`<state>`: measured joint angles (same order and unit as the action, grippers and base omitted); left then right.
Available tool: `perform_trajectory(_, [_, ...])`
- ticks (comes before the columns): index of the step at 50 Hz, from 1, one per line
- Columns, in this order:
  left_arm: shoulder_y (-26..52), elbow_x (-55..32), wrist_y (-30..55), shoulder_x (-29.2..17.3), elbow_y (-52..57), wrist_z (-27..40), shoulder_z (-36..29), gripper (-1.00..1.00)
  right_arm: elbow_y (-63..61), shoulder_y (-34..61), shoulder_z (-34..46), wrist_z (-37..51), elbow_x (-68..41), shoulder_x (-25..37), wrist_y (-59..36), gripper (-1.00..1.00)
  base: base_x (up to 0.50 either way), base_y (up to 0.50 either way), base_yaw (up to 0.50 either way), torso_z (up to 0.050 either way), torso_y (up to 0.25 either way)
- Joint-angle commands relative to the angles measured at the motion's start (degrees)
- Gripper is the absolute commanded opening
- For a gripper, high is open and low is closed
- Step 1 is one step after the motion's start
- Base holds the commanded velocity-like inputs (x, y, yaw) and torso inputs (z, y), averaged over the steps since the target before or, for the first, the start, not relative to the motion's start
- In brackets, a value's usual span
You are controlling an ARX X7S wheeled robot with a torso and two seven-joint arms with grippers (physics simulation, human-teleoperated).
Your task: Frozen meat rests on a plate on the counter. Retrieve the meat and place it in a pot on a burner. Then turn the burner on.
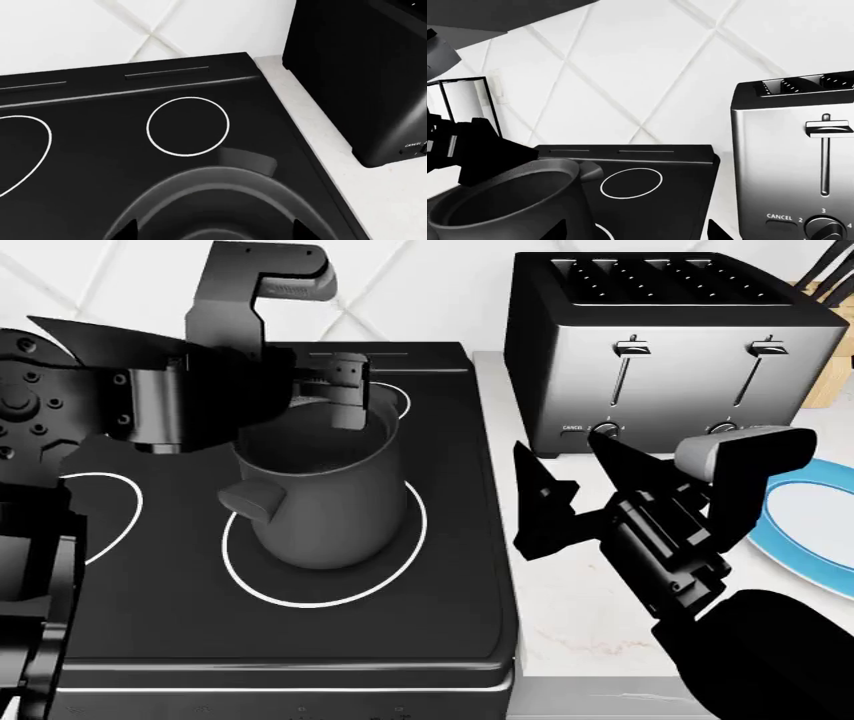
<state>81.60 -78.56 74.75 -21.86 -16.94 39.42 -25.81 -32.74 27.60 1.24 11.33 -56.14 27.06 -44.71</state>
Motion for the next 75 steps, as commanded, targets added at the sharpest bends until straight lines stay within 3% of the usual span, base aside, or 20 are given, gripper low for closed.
perform_trajectory(1, [1.2,-1.0,0.0,-0.3,0.2,1.6,0.6,1.00,-0.5,-0.1,-0.1,0.3,-0.5,0.2,0.1,1.00,0.00,0.00,0.00,0.000,0.000])
perform_trajectory(16, [4.0,0.4,-2.9,-1.5,2.7,0.1,1.2,1.00,-0.9,0.3,-0.1,1.2,-0.8,0.6,-0.2,1.00,0.00,0.00,0.00,0.000,0.000])
perform_trajectory(26, [-1.8,10.9,-19.8,-6.9,19.6,-5.1,3.6,1.00,-0.9,1.8,-0.2,2.2,0.8,0.1,1.1,1.00,0.00,0.00,0.00,0.000,0.000])
perform_trajectory(35, [-4.7,17.6,-28.5,-10.2,25.9,-9.2,4.1,1.00,-0.7,2.9,0.0,3.6,1.2,0.1,0.6,1.00,0.00,0.00,0.00,0.000,0.000])
perform_trajectory(58, [-8.1,19.9,-33.2,-12.5,30.6,-9.6,5.6,1.00,-0.6,4.1,1.0,5.8,1.3,0.5,-0.7,1.00,-0.36,0.16,0.00,0.000,0.000])
perform_trajectory(68, [-9.6,19.6,-33.9,-13.2,32.1,-9.2,6.2,1.00,-0.7,3.3,0.5,5.4,1.6,0.6,0.4,1.00,0.00,0.00,0.00,0.000,0.000])
perform_trajectory(75, [-19.1,17.5,-37.4,-15.8,38.4,-7.3,9.8,1.00,-0.3,3.1,1.2,4.8,3.6,0.6,1.8,1.00,0.00,0.41,0.00,0.000,0.000])
